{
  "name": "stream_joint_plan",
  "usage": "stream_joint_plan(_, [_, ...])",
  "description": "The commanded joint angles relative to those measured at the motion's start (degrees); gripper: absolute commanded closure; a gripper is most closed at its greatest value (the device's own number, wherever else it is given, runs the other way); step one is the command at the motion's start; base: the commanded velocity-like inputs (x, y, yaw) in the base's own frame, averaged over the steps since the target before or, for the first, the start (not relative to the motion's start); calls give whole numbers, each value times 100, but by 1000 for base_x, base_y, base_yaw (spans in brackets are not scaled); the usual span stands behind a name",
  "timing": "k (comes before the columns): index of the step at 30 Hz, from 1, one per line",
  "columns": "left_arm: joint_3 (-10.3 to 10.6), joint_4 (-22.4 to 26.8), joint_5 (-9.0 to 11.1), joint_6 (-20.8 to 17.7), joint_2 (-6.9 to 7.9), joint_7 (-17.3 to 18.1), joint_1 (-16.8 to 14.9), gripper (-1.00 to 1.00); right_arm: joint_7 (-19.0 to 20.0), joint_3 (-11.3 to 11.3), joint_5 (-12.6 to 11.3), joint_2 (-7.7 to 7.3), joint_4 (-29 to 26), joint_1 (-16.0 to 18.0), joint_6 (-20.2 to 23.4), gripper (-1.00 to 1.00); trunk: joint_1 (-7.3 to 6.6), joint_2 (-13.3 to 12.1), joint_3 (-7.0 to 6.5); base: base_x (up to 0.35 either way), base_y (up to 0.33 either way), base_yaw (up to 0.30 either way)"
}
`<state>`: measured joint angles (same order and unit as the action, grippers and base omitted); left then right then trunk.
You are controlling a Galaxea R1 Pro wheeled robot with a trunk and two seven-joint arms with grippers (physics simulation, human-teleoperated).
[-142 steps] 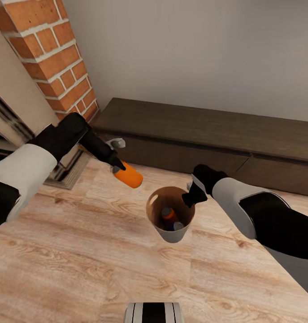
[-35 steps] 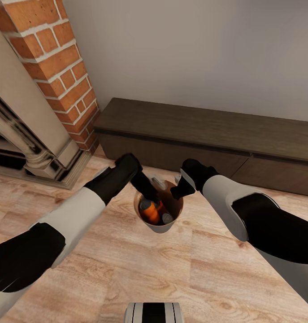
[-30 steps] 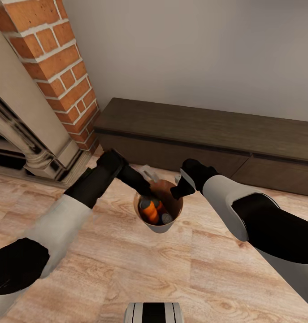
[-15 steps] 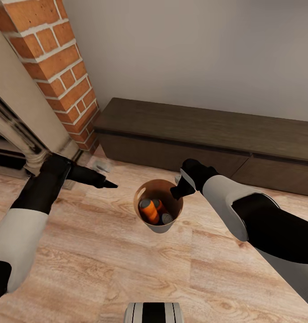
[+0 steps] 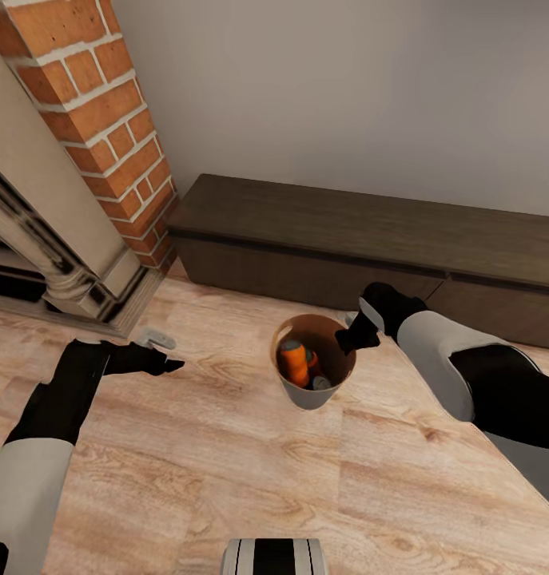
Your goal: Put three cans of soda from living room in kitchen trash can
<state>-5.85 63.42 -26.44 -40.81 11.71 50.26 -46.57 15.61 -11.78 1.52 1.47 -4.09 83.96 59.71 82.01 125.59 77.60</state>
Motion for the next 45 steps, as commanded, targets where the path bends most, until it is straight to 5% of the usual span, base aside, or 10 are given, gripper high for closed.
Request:
stream_joint_plan(1, [-137, -7, 92, 144, -38, -43, 44, -100, 64, 184, -264, -106, 14, -2, 29, 100, 0, 0, 0, 0, 0, 0])
stream_joint_plan(6, [-467, 43, 264, 481, -102, -272, 244, -100, 65, 274, -295, -314, 37, -2, 29, 100, 22, 40, 18, 0, 0, 0])
stream_joint_plan(21, [-550, 58, 410, 1140, -550, -780, 542, -100, 73, 299, -310, -394, 41, -83, 29, 100, 351, 642, 287, 0, 0, 0])
stream_joint_plan(29, [-545, 74, 429, 1200, -616, -802, 711, -100, 59, 439, -299, -381, 31, -217, 29, 100, 527, 963, 431, 0, 0, 0])
stream_joint_plan(40, [-540, 80, 436, 1204, -658, -798, 758, -100, 48, 456, -293, -391, -19, -378, 29, 100, 527, 963, 431, 0, 0, 0])
stream_joint_plan(45, [-541, 97, 431, 1194, -667, -798, 757, -100, 48, 457, -290, -393, 10, -394, 29, 100, 637, 1163, 521, 0, 0, 0])
